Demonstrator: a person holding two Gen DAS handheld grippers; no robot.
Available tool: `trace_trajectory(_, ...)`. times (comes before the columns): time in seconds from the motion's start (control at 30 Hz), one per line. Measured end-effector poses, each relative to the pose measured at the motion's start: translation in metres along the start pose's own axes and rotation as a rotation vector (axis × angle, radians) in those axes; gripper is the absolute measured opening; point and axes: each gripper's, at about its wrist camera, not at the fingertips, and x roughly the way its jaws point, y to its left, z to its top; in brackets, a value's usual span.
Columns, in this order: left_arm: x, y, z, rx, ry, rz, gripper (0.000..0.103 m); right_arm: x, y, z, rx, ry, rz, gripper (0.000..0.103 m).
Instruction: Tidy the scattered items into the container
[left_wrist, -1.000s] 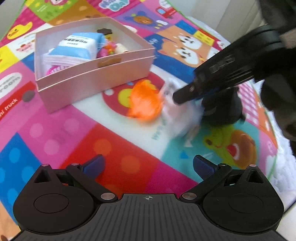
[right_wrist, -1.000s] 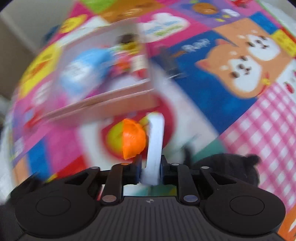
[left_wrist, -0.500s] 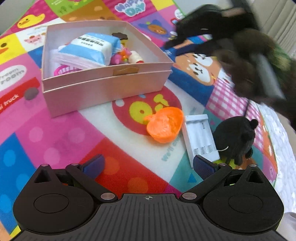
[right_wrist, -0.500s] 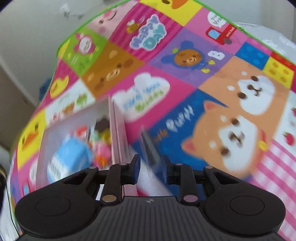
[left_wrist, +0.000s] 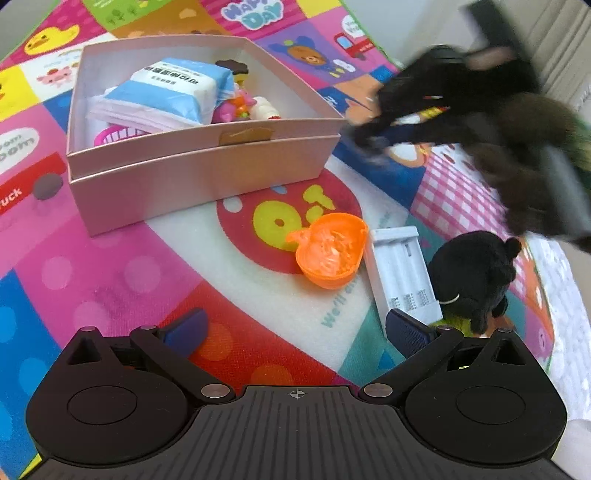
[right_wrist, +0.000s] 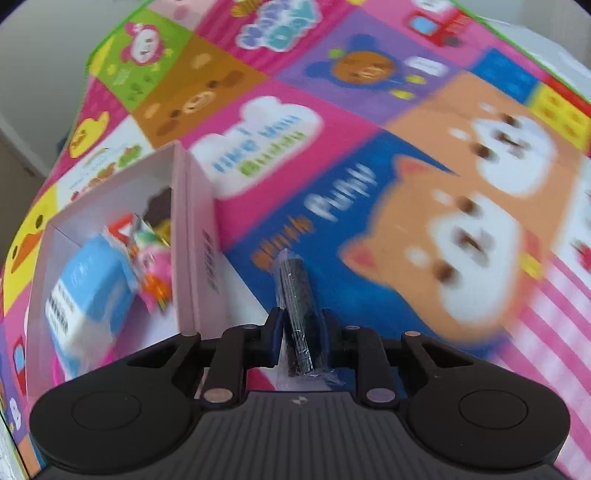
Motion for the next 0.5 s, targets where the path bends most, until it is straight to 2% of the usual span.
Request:
trace_trajectory(0.13, -0.001, -0.012, -0.003, 0.077, -0.007, 0.036, 0.103, -0.074, -0.013, -0.028, 0.018, -0.055, 0.011, 0.019)
trace_trajectory(0.23, -0.017, -0.017, -0.003, 0.059, -0.005, 0.01, 0.103, -0.122, -0.01, -0.054, 0.009, -0.079, 0.023, 0.019)
trace_trajectory(0.3, -0.04, -0.019, 0.0, 0.047, -0.035, -0.012, 0.103, -0.147, -0.004, -0.072, -0.015, -0.098, 0.03, 0.019)
trace_trajectory(0.37, -0.066, -0.021, 0.001, 0.06, -0.054, 0.002, 0.103, -0.165, 0.001, -0.086, -0.022, -0.127, 0.047, 0.019)
trace_trajectory(0.5, -0.132, -0.023, 0.016, 0.133, -0.101, 0.11, 0.103, -0.196, 0.005, -0.1, 0.072, -0.206, 0.107, 0.02)
